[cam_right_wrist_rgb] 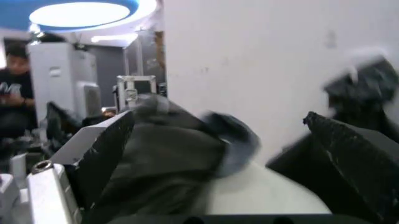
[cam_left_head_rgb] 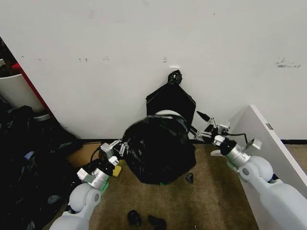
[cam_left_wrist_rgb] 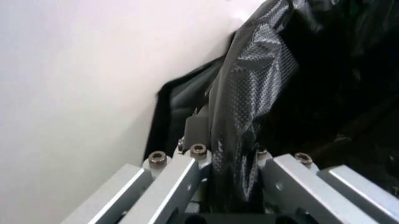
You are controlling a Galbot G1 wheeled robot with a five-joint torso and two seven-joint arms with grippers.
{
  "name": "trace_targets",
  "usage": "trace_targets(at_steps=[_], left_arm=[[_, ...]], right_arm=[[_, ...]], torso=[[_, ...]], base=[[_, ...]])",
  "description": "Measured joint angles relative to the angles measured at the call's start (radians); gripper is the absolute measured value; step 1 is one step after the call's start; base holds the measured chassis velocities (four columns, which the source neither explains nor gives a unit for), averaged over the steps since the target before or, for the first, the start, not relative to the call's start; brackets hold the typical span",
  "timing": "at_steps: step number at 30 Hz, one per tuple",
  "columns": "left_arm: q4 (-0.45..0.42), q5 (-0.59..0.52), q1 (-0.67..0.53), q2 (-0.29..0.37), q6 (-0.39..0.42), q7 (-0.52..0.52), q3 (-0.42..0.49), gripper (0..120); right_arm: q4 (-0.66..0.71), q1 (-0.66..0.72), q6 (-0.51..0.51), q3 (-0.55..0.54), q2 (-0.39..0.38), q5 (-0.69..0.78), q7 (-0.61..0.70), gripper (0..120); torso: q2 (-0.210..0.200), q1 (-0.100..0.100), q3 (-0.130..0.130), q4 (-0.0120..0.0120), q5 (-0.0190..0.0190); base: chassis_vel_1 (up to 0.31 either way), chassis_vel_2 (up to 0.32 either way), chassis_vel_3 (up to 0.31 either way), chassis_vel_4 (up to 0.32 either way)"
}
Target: Place the garbage bag over the trash bin.
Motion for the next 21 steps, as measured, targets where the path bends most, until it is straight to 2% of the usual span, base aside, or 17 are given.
trace_targets(at_steps=[1,2,3,4,5,7,9,11,12,15,16,18,19,21], left_arm=[[-0.001,-0.02,-0.003,-0.005,0.043,-0.04,0.004,1],[-0.006,-0.029,-0.005,-0.008,0.077,-0.079,0.006,1],[-0.009,-0.034,-0.006,-0.01,0.1,-0.111,0.007,1],[-0.022,-0.054,-0.01,-0.015,0.157,-0.2,0.008,1],[-0.022,-0.054,-0.01,-0.015,0.157,-0.2,0.008,1],[-0.05,-0.113,-0.014,-0.02,0.264,-0.326,0.007,1],[-0.076,-0.169,-0.02,-0.022,0.364,-0.421,0.006,1],[-0.105,-0.273,-0.033,-0.028,0.487,-0.55,-0.003,1],[-0.105,-0.273,-0.033,-0.028,0.487,-0.55,-0.003,1],[-0.14,-0.434,-0.054,-0.04,0.637,-0.721,-0.036,1],[-0.152,-0.541,-0.07,-0.049,0.739,-0.81,-0.067,1],[-0.162,-0.692,-0.09,-0.059,0.844,-0.928,-0.113,1],[-0.162,-0.692,-0.09,-0.059,0.844,-0.928,-0.113,1],[-0.169,-0.831,-0.102,-0.067,0.901,-1.026,-0.158,1]], right_arm=[[0.01,-0.005,0.019,0.013,0.012,-0.091,0.049,100],[0.029,-0.018,0.028,0.017,0.02,-0.179,0.157,100],[0.042,-0.026,0.029,0.015,0.023,-0.221,0.218,100],[0.098,-0.059,0.013,-0.005,0.029,-0.302,0.389,100],[0.098,-0.059,0.013,-0.005,0.029,-0.302,0.389,100],[0.206,-0.131,-0.057,-0.05,0.043,-0.34,0.64,100],[0.292,-0.185,-0.143,-0.084,0.059,-0.344,0.831,100],[0.396,-0.24,-0.254,-0.124,0.079,-0.315,1.042,100],[0.396,-0.24,-0.254,-0.124,0.079,-0.315,1.042,100],[0.476,-0.285,-0.326,-0.171,0.097,-0.29,1.162,100],[0.493,-0.3,-0.332,-0.184,0.106,-0.302,1.179,100],[0.501,-0.317,-0.33,-0.196,0.121,-0.341,1.188,100],[0.501,-0.317,-0.33,-0.196,0.121,-0.341,1.188,100],[0.494,-0.328,-0.318,-0.206,0.131,-0.384,1.188,100]], torso=[[0.0,0.0,0.0,0.0001,0.0],[0.0,0.0,0.0,0.0002,0.0],[0.0,0.0,0.0,0.0001,0.0001],[0.0,0.0,0.0,0.0001,0.0001],[0.0,0.0,0.0,0.0001,0.0001],[0.0,0.0,0.0,0.0001,0.0],[0.0,0.0,0.0,0.0001,0.0007],[0.0,0.0,0.0,-0.0001,-0.0005],[0.0,0.0,0.0,-0.0001,-0.0005],[0.0,0.0,0.0,0.0001,-0.0001],[0.0,0.0,0.0,0.0,0.0001],[0.0,0.0,0.0,0.0,-0.0003],[0.0,0.0,0.0,0.0,-0.0003],[0.0,0.0,0.0,-0.0001,0.0002]], base=[[0.0,0.0,0.0,0.0],[0.0,0.0,0.0,0.0],[0.0,0.0,0.0,0.0],[0.0,0.0,0.0,0.0],[0.0,0.0,0.0,0.0],[0.0,0.0,0.0,0.0],[0.0,0.0,0.0,0.0],[0.0,0.0,0.0,0.0],[0.0,0.0,0.0,0.0],[0.0,0.0,0.0,0.0],[0.0,0.0,0.0,0.0],[0.0,0.0,0.0,0.0],[0.0,0.0,0.0,0.0],[0.0,0.0,0.0,0.0]])
